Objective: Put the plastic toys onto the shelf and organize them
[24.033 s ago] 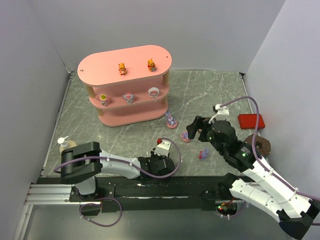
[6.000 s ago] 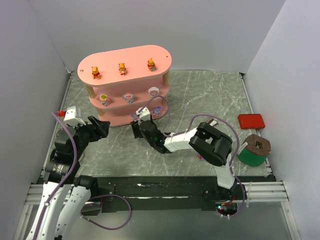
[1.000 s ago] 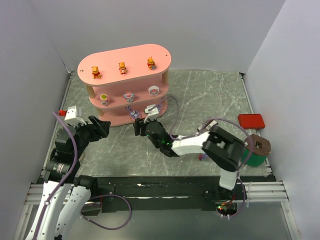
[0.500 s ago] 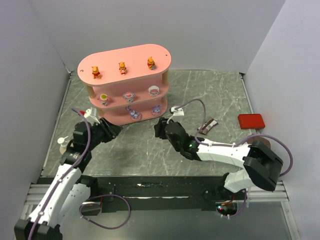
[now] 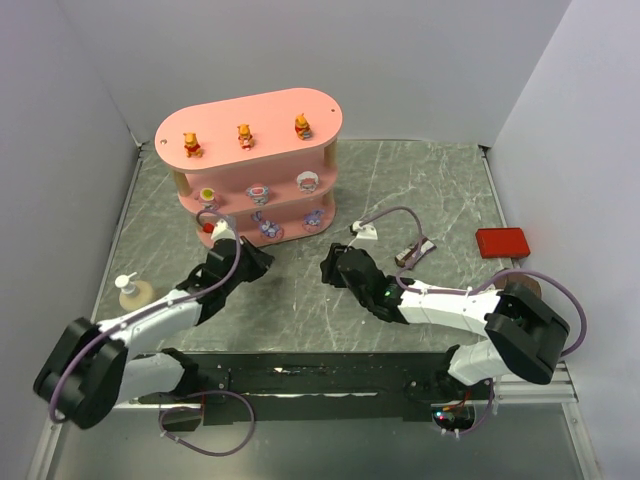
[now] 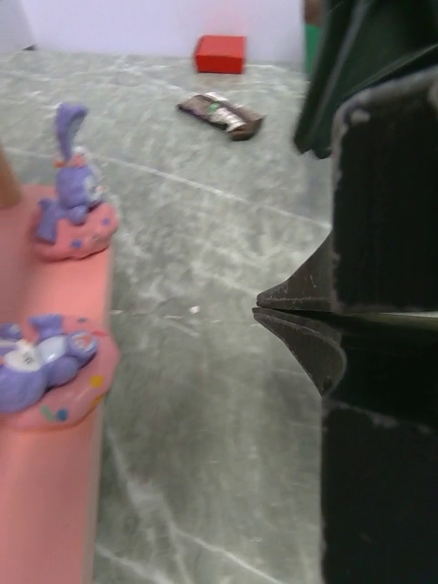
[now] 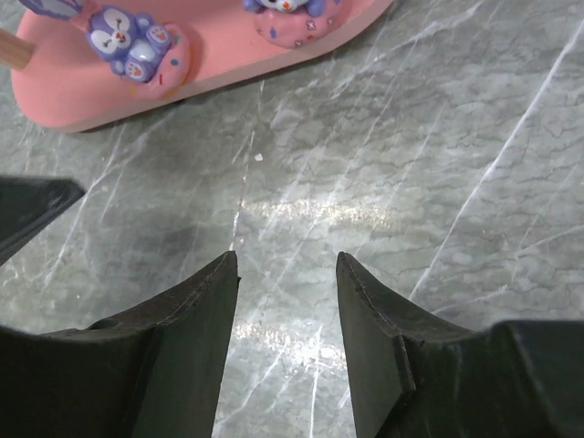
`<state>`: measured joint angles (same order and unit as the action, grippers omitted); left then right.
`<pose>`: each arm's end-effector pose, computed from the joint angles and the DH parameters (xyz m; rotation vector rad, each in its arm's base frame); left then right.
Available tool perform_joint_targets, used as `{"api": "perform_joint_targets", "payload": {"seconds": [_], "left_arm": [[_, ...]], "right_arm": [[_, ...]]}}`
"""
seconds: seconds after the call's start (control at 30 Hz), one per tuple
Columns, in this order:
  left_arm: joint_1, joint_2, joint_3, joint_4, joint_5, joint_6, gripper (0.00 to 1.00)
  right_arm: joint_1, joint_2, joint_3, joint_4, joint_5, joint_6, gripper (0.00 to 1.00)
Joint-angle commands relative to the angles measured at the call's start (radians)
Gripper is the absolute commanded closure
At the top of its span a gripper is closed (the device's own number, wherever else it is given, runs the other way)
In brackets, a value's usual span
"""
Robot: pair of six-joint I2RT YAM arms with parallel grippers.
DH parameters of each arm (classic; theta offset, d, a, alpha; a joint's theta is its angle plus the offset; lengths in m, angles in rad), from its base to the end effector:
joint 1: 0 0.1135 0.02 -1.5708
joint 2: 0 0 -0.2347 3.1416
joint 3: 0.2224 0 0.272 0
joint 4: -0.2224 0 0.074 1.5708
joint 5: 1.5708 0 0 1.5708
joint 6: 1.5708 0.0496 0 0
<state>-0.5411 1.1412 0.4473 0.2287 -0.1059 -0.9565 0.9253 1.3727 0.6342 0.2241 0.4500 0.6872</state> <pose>0.2382 -0.1370 0.1480 -0.5086 2.0750 -0.8140 0.2059 0.2376 0.1510 0.0284 2.0729 0.5398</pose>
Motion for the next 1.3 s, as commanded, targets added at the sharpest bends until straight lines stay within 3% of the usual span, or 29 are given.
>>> {"api": "perform_joint_targets", "payload": {"seconds": [0.0,0.6,1.27], "left_arm": [[-0.007,0.08,0.027,0.239,-0.103,-0.036,0.96],[-0.003,0.402,0.039,0.645,-0.192,-0.017,0.99],[0.006,0.488,-0.019,0.774,-0.307,-0.014,0.99]], "right_arm": [[-0.016,-0.021,-0.021,0.017,0.0,0.018,0.46],[-0.026,-0.095,-0.103,0.009,0.018,0.035,0.47],[-0.025,-0.098,-0.114,-0.002,0.035,0.044,0.47]]}}
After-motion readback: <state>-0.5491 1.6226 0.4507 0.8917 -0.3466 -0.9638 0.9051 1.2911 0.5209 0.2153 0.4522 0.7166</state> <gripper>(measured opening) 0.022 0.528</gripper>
